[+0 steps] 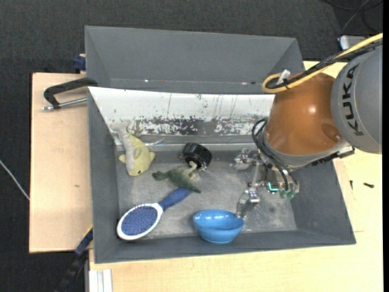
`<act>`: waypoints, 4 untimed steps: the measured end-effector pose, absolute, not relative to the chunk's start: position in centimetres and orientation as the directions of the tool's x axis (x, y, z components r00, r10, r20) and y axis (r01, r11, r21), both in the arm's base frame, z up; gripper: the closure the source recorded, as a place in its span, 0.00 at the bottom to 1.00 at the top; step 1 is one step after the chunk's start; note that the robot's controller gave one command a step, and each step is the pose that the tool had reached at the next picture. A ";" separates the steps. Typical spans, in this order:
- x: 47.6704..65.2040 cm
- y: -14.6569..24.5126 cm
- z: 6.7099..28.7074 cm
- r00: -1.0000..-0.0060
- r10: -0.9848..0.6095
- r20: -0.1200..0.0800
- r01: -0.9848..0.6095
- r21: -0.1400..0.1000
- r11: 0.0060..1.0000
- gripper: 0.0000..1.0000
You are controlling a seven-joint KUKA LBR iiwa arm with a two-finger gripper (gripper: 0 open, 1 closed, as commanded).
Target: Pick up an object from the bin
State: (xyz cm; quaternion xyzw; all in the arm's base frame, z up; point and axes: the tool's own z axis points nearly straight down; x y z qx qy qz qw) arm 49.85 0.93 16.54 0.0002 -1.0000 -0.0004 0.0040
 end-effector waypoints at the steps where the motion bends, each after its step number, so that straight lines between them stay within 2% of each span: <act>1: 49.5 4.9 7.0 -0.996 -0.094 -0.010 -0.094 0.001 0.996 0.00; 2: 51.2 12.1 10.2 -0.998 0.060 -0.008 0.060 0.006 0.998 0.00; 3: 52.0 18.7 11.0 -1.000 -0.027 0.004 -0.027 -0.007 1.000 0.00; 4: 52.8 20.2 9.8 -0.986 -0.169 -0.008 -0.169 -0.013 0.986 0.00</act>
Offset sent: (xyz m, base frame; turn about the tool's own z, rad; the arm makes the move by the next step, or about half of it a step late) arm -0.0063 0.0379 -0.0954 -0.0921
